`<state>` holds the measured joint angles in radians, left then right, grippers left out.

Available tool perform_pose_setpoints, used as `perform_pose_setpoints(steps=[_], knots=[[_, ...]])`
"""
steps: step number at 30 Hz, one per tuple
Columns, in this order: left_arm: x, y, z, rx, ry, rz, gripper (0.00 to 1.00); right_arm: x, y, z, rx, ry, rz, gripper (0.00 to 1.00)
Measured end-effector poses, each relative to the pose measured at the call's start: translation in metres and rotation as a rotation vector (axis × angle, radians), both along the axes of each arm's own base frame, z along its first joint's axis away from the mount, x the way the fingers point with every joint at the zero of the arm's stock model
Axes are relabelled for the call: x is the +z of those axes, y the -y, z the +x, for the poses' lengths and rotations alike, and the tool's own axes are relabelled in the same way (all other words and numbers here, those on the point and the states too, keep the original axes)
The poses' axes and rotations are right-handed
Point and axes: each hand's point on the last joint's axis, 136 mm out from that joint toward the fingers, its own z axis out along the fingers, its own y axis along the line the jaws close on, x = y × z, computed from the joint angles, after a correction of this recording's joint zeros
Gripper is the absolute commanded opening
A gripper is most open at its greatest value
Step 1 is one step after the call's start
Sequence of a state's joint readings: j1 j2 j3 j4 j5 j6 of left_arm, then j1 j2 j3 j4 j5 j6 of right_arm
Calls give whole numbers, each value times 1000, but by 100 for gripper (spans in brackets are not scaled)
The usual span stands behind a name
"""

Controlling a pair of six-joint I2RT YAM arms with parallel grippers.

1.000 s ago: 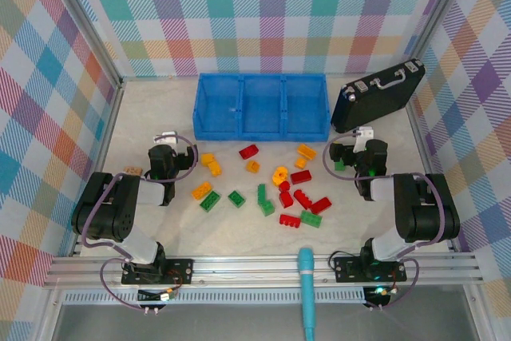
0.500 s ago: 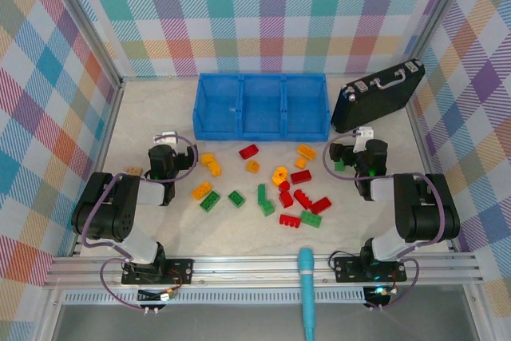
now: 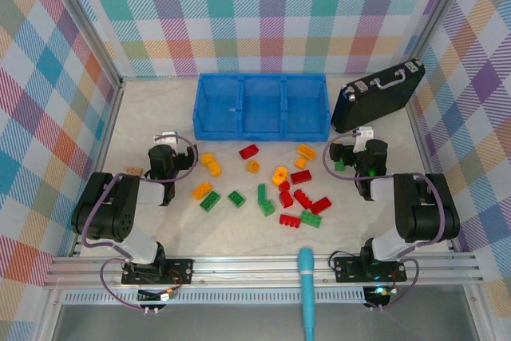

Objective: Sort the legos into containers by color
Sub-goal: Pick up the lego from the middle-right of the table.

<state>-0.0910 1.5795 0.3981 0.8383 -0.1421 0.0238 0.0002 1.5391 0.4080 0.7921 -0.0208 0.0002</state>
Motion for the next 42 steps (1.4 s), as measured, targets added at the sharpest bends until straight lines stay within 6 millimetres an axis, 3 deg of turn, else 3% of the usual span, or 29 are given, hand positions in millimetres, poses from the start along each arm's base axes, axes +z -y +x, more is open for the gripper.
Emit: perform_pose_setpoints(steps=[13, 15, 18, 20, 23, 26, 28, 32, 38, 42], knots=[[-1, 2, 0, -14, -37, -4, 100, 2, 3, -1, -19, -5, 0, 99], [11, 3, 8, -15, -63, -2, 100, 6, 4, -4, -29, -29, 3, 99], [61, 9, 28, -20, -24, 7, 100, 30, 5, 2, -45, -59, 21, 99], [113, 15, 39, -31, 33, 13, 100, 53, 5, 8, -60, -77, 53, 99], [187, 29, 47, -75, 122, 18, 100, 71, -1, 10, -47, -122, 104, 99], [244, 41, 50, -121, 176, 16, 100, 57, -9, -6, -28, -224, 153, 99], [269, 46, 49, -149, 190, 17, 100, 43, -11, -19, -35, -305, 179, 99], [294, 54, 44, -197, 177, 17, 100, 27, -12, -43, -64, -426, 207, 99], [296, 76, 37, -336, 85, -3, 100, 10, -12, -68, -108, -555, 240, 93], [305, 89, 28, -416, 68, -8, 100, 4, -11, -75, -119, -592, 238, 89]])
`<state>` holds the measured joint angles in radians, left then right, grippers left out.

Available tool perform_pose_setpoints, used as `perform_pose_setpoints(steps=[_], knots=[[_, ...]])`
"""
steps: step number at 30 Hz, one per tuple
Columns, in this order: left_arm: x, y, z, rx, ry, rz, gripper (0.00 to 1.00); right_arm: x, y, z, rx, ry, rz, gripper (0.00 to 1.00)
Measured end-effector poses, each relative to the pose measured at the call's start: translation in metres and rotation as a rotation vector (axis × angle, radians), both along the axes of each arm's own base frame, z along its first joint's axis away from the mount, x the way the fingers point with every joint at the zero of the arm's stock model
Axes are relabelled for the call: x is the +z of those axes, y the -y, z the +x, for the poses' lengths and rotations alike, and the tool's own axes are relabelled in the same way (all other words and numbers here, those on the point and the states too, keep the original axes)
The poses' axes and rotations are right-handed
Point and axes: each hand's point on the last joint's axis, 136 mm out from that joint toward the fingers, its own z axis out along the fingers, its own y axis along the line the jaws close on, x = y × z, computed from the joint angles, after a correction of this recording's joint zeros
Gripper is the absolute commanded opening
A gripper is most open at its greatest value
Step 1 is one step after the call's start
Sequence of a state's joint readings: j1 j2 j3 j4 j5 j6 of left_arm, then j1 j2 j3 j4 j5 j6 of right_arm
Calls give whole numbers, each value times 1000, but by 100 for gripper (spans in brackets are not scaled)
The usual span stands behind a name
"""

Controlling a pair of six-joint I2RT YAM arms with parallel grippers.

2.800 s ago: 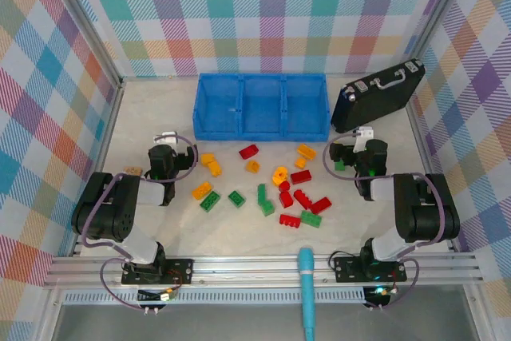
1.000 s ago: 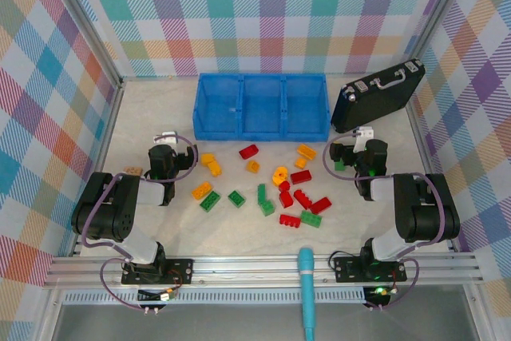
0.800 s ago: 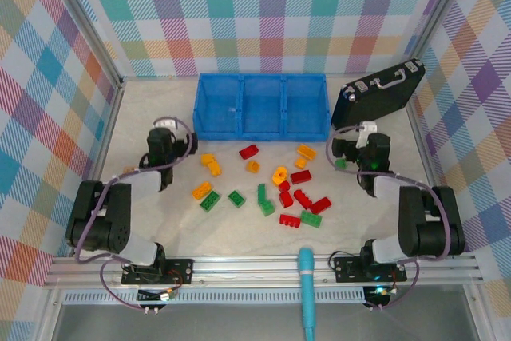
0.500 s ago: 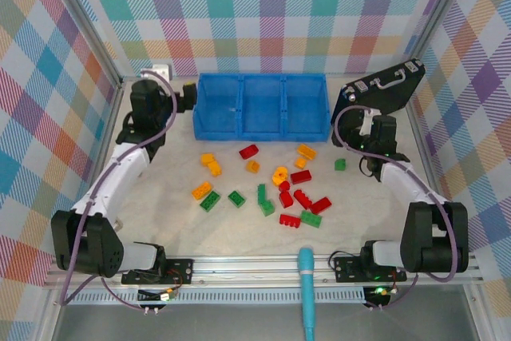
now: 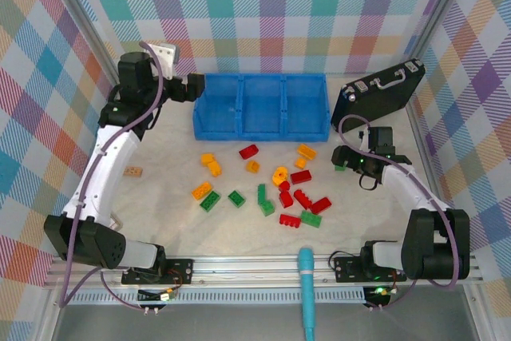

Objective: Sort the legos into containers by color
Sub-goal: Pick up the lego from the middle-right of the table.

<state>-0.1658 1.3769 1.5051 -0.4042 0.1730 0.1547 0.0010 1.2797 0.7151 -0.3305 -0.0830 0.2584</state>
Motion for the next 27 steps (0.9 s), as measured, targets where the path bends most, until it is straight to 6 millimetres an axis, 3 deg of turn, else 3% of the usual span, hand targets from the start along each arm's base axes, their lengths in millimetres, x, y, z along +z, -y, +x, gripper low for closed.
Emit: perform_pose_setpoints(steps=[12, 20, 27], knots=[[4, 2, -32, -46, -24, 15, 100, -22, -9, 20, 36, -108, -73, 70], [0, 2, -35, -50, -41, 28, 100, -35, -21, 36, 88, -162, -152, 58], [-5, 2, -35, -52, -49, 32, 100, -46, -17, 36, 88, -222, -227, 52]])
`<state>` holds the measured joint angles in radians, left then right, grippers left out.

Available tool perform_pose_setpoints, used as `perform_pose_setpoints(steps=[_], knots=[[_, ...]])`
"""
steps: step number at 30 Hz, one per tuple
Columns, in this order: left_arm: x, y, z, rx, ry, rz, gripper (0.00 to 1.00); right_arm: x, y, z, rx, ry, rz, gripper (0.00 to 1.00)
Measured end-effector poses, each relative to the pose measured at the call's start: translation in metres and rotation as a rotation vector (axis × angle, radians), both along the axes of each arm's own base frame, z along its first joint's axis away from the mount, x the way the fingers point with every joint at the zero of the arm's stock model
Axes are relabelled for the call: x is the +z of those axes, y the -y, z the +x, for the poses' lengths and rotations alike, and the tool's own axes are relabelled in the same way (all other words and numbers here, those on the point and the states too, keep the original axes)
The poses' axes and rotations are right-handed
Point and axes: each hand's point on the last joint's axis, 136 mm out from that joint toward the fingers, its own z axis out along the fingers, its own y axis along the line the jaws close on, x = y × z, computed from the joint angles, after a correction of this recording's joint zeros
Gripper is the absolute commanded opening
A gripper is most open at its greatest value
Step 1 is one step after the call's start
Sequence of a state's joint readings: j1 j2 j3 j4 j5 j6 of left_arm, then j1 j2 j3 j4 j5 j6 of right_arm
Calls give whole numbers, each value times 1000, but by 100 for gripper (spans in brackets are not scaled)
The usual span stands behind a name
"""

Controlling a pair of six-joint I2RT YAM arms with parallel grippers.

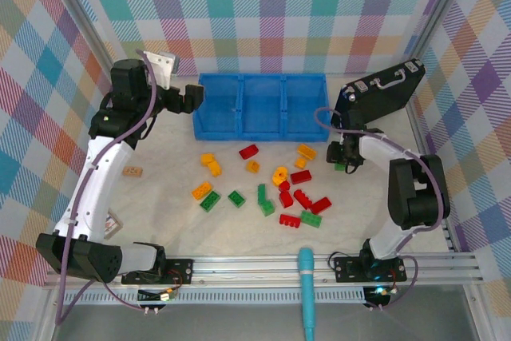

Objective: Sort the legos into containers by color
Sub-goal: Pick up the lego from the middle-right of the table, then place the lego in the container.

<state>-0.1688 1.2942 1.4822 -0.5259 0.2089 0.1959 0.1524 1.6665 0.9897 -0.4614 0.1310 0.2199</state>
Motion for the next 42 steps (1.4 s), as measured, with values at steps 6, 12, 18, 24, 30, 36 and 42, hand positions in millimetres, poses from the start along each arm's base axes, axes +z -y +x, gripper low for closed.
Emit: perform_pose_setpoints(steps=[6, 12, 18, 24, 30, 36, 42], knots=[[-5, 0, -1, -3, -14, 6, 100, -12, 3, -9, 16, -59, -33, 45], [-8, 5, -4, -20, -25, 16, 100, -19, 3, -10, 31, -88, -42, 35], [-8, 5, -4, -20, -19, 33, 100, -16, 2, -12, 50, -106, -46, 27], [-15, 3, -10, -22, -19, 57, 100, 33, -19, -2, 134, -70, -57, 27], [-13, -8, -27, 5, 14, 93, 100, 128, -66, 42, 261, 166, -59, 29], [-35, -23, -54, 57, 17, 125, 100, 140, -91, 79, 324, 232, -92, 28], [-46, -34, -61, 115, -32, 134, 100, 96, -105, 120, 353, 168, -116, 28]])
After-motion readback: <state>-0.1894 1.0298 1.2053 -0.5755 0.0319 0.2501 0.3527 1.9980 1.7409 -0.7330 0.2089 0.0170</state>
